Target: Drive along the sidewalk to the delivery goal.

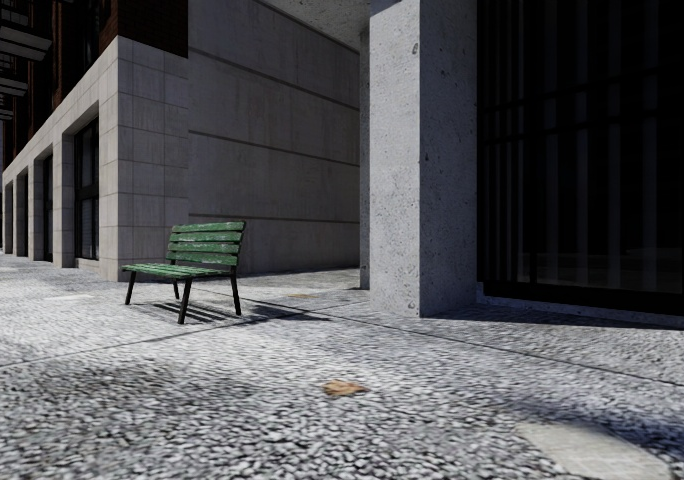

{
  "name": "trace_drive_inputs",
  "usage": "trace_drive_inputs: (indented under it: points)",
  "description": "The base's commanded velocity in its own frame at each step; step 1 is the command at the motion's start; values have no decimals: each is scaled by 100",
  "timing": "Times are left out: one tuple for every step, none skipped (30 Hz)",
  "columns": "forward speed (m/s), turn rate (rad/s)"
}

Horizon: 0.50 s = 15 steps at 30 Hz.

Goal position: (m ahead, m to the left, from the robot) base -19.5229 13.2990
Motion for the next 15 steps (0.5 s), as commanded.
trace_drive_inputs:
  points:
    - [0,0]
    - [0,0]
    - [0,0]
    - [0,0]
    - [0,0]
    - [0,0]
    - [0,0]
    - [0,0]
    - [0,0]
    - [0,0]
    - [0,0]
    - [0,0]
    - [0,0]
    - [0,0]
    - [0,0]
